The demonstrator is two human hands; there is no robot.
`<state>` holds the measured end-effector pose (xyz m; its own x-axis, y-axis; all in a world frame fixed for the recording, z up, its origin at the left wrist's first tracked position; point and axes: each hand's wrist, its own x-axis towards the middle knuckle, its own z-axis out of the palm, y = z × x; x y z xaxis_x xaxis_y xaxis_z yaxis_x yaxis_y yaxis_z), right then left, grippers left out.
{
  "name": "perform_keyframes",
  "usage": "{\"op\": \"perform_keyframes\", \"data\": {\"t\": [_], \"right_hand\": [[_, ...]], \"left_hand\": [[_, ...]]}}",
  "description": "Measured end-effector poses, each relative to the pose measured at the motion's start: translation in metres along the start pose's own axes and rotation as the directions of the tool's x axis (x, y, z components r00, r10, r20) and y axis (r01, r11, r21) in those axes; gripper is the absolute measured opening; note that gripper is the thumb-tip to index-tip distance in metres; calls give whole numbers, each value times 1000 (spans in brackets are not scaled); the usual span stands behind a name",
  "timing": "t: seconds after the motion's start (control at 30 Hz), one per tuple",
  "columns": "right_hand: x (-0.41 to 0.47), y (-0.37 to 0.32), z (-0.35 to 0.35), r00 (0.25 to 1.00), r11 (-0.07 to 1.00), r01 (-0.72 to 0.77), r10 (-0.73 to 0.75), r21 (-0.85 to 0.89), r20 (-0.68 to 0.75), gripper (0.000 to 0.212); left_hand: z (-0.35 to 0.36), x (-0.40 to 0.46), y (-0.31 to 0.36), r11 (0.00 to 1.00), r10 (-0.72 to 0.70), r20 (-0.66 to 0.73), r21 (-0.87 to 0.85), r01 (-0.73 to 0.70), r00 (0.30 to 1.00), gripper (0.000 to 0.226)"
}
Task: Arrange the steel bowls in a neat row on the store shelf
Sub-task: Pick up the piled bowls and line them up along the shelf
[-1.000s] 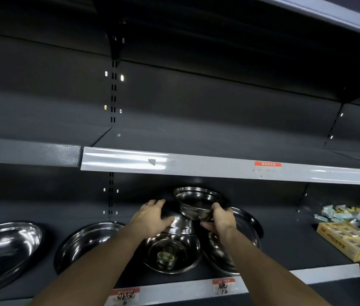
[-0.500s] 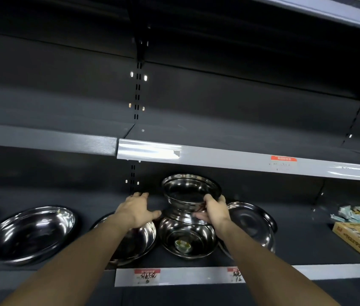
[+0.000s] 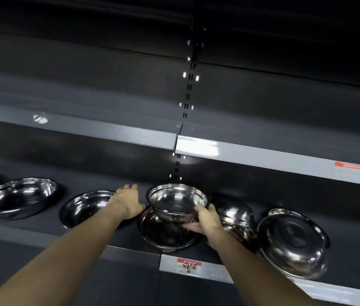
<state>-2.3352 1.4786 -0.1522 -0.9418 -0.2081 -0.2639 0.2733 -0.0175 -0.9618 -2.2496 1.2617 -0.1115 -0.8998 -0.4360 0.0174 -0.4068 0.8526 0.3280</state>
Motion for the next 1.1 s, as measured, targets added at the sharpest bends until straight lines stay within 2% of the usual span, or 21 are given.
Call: {"op": "perform_keyframes", "data": {"t": [0.17,0.33,0.47,0.67,0.77,0.9,1.03,1.1], "right_hand": [[0,11,9,998,997,-57,59,-59,31,43],[-1,16,9,993,989,-112,115,-100,26,28],[-7,20,9,992,979,-120,124,-168,16,28],[-8,25,10,997,961,-71,74,-266,1,31],[-3,27,6,1000,936,-9,9,-351,-2,46],[-3,28,1,999,922,11,-23,-386,-25,48],[-4,30,-7,997,849,69,-75,-523,10,64],[-3,31,-11,995,839,93,-103,-535,11,61]], "left_hand": [[-2,-3,-9,1000,-15,6,-2,15,1000,77],[-1,-4,-8,1000,2,11,-10,-2,1000,76],[2,-4,-8,1000,16,22,-11,-16,1000,74],[7,-3,-8,999,38,48,0,-38,998,73],[9,-1,-7,999,43,47,-1,-43,998,73],[16,0,-7,999,49,58,-1,-49,997,74],[22,2,-4,998,57,69,12,-58,996,71],[24,4,0,997,72,76,16,-73,995,72]]}}
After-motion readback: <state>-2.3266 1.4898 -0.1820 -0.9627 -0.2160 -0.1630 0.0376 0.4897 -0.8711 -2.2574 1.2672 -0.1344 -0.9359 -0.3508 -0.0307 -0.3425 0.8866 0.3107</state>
